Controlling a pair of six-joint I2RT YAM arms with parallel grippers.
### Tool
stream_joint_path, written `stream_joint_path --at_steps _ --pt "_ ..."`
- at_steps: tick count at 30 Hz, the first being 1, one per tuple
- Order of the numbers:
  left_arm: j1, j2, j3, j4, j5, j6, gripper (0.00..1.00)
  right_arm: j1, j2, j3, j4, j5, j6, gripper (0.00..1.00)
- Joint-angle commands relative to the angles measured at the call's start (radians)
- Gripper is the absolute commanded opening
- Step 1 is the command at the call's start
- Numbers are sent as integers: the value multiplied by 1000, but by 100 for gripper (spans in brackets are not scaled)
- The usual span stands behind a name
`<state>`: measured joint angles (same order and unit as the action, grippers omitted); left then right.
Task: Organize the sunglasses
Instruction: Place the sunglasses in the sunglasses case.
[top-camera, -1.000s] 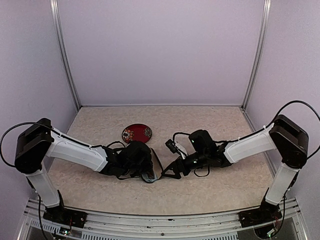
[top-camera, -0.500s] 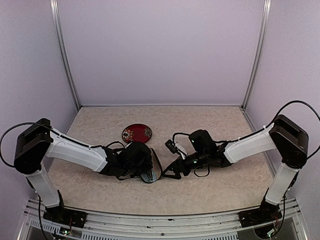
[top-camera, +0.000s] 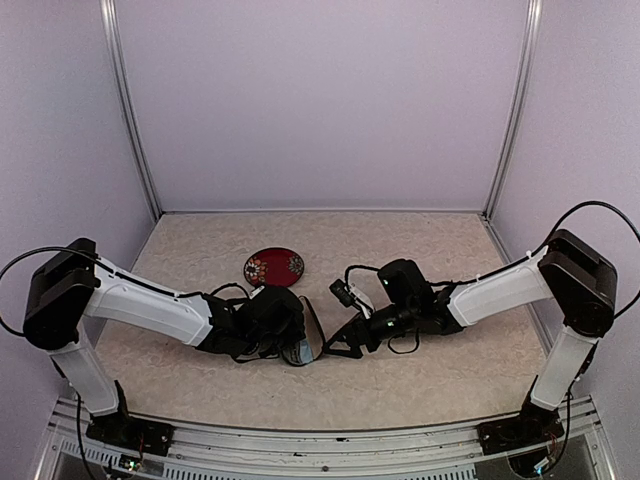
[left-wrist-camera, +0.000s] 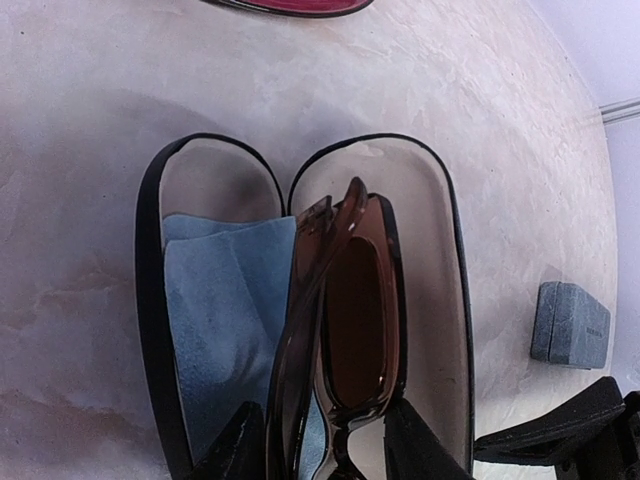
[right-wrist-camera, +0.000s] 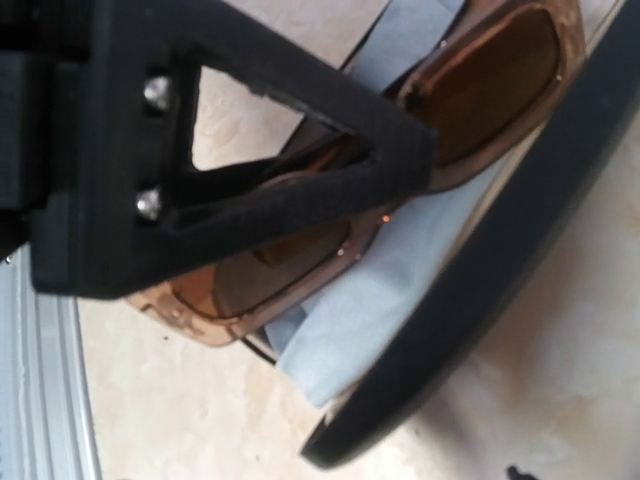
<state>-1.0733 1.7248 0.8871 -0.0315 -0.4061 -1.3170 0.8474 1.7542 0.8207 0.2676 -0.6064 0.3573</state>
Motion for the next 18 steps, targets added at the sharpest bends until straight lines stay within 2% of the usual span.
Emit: stream_joint_path --at_steps 1,18 --pt "-2 -16 -2 -10 -20 -8 40 -6 -8 0 21 -8 -4 77" --pt "-10 -65 -16 -31 -44 16 47 -4 -30 5 19 -2 -3 77"
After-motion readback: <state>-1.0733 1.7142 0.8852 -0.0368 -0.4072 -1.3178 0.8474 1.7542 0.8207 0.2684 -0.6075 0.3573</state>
